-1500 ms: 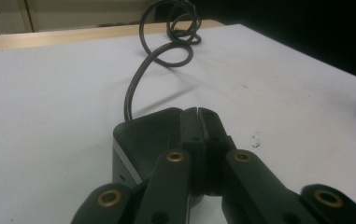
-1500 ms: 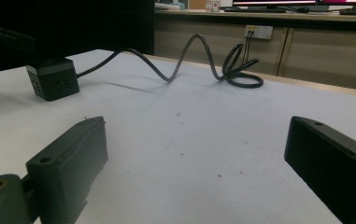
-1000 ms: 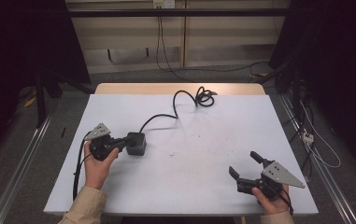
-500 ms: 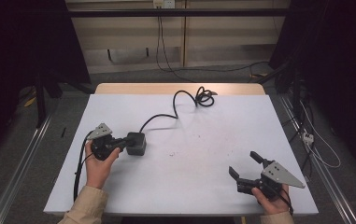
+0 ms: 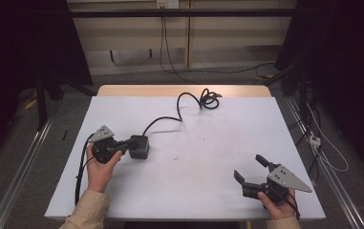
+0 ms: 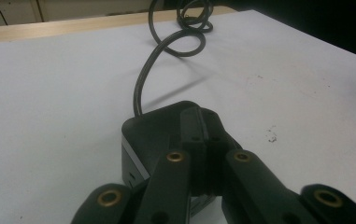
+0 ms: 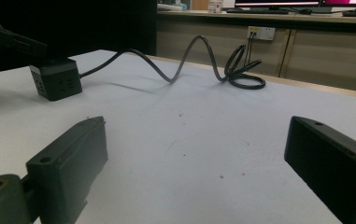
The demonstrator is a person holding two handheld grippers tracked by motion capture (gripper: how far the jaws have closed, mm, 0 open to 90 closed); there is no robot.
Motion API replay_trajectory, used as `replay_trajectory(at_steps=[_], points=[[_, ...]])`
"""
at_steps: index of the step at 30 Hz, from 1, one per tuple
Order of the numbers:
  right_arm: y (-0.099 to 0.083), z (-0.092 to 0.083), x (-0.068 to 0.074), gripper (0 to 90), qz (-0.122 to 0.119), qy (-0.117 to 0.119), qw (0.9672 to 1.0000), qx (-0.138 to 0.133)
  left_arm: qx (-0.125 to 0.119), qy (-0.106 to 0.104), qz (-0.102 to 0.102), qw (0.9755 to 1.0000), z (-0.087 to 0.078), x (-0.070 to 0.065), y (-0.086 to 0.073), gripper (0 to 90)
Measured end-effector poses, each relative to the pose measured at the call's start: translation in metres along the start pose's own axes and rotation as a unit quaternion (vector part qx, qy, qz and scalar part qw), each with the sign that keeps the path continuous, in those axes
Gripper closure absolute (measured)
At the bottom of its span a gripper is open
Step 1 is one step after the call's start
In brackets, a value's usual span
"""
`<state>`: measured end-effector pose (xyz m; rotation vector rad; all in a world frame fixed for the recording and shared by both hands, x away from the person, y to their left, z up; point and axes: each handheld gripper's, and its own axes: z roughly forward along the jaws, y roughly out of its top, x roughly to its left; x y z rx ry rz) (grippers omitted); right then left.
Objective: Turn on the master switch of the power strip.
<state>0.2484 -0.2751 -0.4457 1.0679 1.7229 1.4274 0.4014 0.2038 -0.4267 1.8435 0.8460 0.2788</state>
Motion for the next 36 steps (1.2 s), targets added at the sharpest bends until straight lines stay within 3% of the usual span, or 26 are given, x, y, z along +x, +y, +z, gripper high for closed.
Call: replay_trajectory(at_steps=[36], points=[[0.0003, -0.0007, 0.0000, 5.6, 0.001, 0.000, 1.0000, -0.001, 0.007, 0.012, 0.015, 0.9998, 0.0037, -0.0021, -0.0014, 90.0]])
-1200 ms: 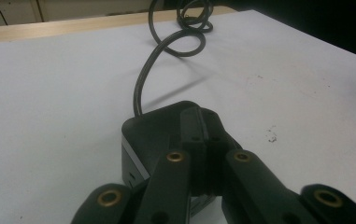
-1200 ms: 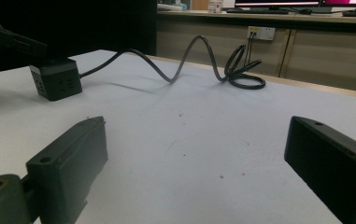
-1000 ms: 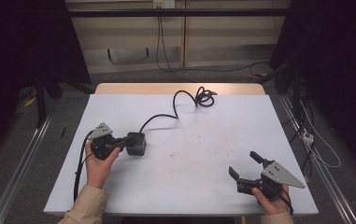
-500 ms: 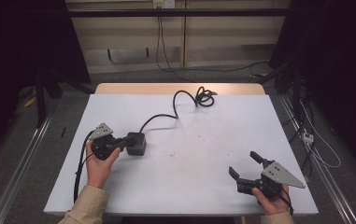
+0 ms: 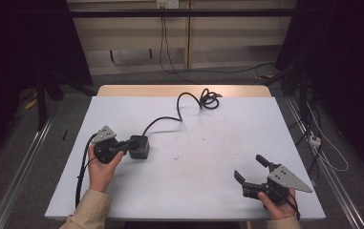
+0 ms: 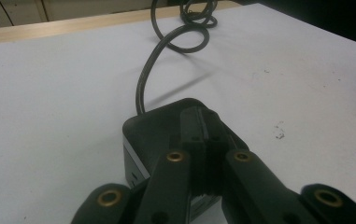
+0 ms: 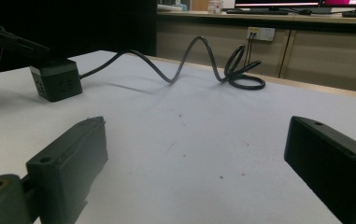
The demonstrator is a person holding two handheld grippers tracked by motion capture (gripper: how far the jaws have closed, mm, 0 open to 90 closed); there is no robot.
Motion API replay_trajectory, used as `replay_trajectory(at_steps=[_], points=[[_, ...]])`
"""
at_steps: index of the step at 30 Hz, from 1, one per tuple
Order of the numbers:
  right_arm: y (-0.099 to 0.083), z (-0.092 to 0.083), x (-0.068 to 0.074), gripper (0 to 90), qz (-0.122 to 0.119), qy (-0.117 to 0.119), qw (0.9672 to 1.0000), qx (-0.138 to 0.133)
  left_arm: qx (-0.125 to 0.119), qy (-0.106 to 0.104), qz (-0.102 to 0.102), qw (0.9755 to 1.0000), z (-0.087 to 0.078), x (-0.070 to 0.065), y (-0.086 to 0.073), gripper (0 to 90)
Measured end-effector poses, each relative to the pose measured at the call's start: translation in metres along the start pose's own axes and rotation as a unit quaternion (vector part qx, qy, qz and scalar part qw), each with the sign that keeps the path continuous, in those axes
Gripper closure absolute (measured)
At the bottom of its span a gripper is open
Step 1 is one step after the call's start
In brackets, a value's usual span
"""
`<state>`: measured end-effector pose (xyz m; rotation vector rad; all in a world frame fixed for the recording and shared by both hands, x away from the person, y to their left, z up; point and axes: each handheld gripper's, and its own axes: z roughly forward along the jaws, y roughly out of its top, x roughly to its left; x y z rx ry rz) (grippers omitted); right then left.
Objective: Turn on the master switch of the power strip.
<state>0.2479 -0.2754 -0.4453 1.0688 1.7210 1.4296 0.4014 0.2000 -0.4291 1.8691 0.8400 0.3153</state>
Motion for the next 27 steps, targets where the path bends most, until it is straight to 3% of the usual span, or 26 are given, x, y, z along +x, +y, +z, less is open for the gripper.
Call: replay_trajectory(at_steps=[27], points=[[0.0002, -0.0006, 0.0001, 5.6, 0.001, -0.002, 1.0000, -0.001, 0.006, 0.011, 0.019, 0.9997, 0.0015, -0.0042, -0.0001, 90.0]])
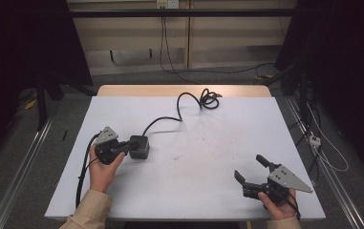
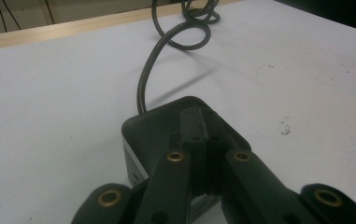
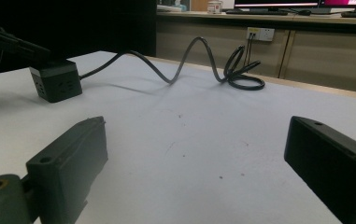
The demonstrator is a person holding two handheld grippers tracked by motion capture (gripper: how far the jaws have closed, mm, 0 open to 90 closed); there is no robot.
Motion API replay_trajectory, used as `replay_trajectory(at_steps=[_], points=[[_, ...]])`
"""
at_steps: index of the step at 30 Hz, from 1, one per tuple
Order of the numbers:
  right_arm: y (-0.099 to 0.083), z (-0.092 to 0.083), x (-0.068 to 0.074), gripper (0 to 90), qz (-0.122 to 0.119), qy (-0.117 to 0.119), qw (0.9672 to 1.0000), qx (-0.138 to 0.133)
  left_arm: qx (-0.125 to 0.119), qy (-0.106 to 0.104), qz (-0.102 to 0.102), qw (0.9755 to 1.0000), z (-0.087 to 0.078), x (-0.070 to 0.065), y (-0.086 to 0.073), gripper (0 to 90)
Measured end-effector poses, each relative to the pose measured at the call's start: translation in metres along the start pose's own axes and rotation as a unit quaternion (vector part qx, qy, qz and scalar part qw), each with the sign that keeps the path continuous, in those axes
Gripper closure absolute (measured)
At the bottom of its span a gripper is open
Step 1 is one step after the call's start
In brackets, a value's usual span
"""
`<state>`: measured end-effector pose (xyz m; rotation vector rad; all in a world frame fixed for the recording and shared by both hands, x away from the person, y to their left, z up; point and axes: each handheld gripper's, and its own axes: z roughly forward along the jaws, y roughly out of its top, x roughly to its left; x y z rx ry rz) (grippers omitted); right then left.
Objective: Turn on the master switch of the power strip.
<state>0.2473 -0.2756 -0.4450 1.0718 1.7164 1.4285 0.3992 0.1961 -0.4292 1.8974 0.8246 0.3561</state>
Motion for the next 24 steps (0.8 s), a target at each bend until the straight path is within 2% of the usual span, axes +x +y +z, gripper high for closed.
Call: replay_trajectory(at_steps=[11, 24], points=[[0.0002, -0.0001, 0.0003, 5.6, 0.000, 0.001, 1.0000, -0.001, 0.000, 0.001, -0.009, 1.0000, 0.0000, 0.0000, -0.0005, 90.0], [-0.0001, 0.0002, 0.0004, 5.5, 0.001, 0.001, 1.0000, 0.001, 0.001, 0.004, -0.009, 1.0000, 0.0001, -0.0008, -0.0007, 90.0]])
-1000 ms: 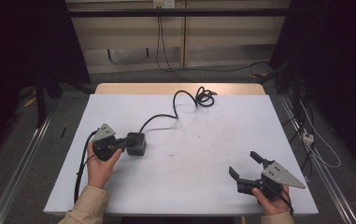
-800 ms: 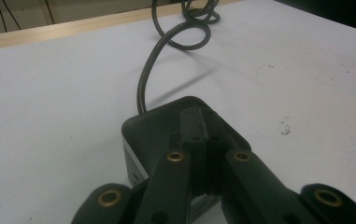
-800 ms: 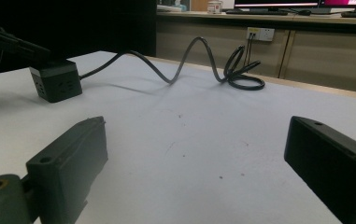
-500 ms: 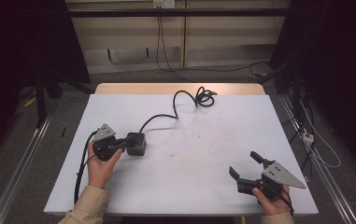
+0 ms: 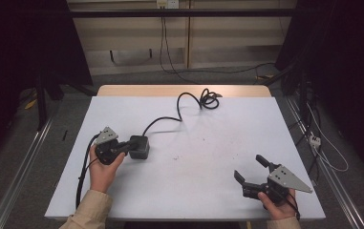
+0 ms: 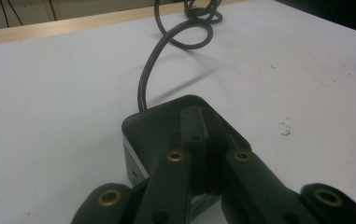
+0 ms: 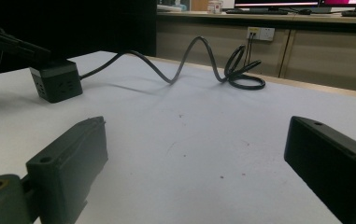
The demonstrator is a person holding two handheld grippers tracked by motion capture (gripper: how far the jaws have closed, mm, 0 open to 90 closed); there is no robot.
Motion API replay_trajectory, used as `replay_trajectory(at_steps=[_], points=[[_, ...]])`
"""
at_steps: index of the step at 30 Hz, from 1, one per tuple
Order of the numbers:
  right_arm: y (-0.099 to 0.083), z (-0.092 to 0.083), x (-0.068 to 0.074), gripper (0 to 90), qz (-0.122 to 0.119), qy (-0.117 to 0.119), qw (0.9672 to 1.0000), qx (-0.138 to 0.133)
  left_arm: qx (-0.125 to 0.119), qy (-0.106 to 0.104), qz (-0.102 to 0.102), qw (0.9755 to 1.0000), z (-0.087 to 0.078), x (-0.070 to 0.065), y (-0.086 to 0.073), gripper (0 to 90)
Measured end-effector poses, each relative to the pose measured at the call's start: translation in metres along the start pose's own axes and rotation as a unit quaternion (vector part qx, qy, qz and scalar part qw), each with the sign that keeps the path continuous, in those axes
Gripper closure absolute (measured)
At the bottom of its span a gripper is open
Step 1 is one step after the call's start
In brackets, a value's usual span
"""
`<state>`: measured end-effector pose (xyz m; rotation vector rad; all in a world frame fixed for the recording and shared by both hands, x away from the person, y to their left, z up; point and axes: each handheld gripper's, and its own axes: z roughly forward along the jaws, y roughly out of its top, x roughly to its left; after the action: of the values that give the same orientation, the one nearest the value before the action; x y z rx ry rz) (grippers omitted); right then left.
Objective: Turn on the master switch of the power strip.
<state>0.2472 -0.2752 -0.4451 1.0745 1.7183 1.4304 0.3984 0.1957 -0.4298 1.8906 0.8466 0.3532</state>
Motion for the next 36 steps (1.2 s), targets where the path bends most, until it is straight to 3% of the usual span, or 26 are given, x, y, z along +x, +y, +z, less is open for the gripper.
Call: replay_trajectory(at_steps=[27, 36], points=[[0.0002, -0.0002, -0.0002, 5.6, -0.001, -0.001, 1.0000, 0.000, 0.001, 0.000, -0.010, 0.9999, -0.0001, -0.0001, -0.0002, 90.0], [0.0002, -0.0001, 0.0002, 5.6, -0.001, 0.000, 1.0000, 0.000, 0.004, 0.003, -0.004, 1.0000, -0.0002, -0.0012, 0.0004, 90.0]])
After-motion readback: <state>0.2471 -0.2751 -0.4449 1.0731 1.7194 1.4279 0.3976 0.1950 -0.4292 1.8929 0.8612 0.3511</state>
